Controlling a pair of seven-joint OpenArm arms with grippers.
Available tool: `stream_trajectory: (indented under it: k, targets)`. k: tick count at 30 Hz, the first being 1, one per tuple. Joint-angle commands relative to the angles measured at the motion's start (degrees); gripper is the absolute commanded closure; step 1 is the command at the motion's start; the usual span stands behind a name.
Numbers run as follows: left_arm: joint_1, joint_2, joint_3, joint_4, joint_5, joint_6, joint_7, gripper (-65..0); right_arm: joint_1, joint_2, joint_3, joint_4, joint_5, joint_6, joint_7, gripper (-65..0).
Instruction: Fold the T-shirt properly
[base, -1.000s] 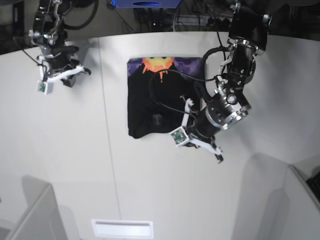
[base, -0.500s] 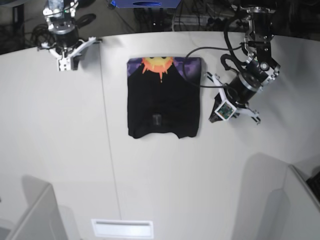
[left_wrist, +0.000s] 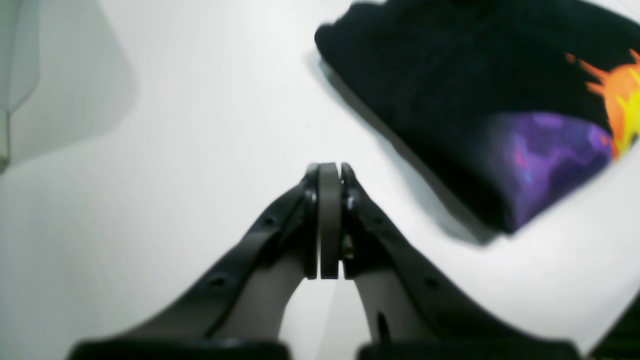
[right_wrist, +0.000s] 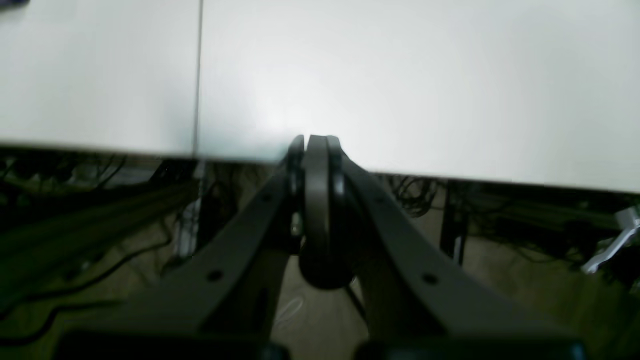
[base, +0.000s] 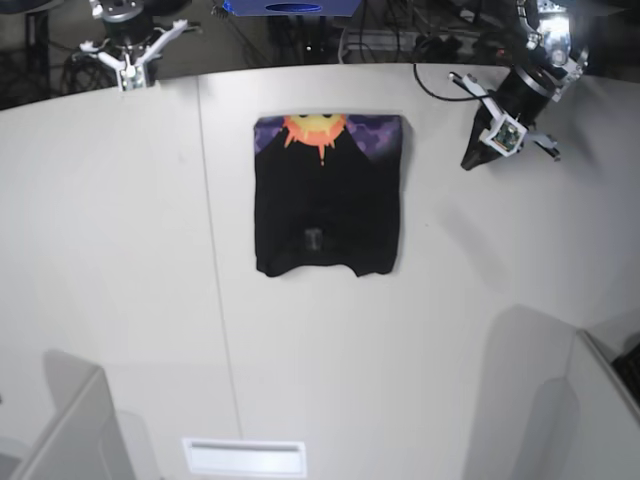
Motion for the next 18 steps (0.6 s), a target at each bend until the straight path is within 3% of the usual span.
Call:
stream_trajectory:
  k: [1, 8, 14, 18]
  targets:
    - [1.61, -1.14, -0.97, 0.76, -0.83, 0.36, -1.94, 0.0, -1.85, 0.55, 0.28, 0.95, -0.28, -0.3, 0.98, 0.0]
    - [12.95, -2.54, -1.67, -1.52, -0.83, 0.36, -6.16, 0.0, -9.41, 0.37, 0.01, 0.6, -0.37, -0.3, -0.07, 0.0]
    - [21.57, -2.54, -0.62, -5.48, -0.83, 0.36, -7.31, 0.0, -12.4, -0.42, -1.83, -0.98, -0.28, -0.3, -11.33, 0.0]
    - [22.89, -1.93, -0.44, -11.1, -0.83, 0.36, -7.57, 0.0, -8.89, 0.02, -6.05, -7.93, -0.19, -0.3, -13.35, 0.0]
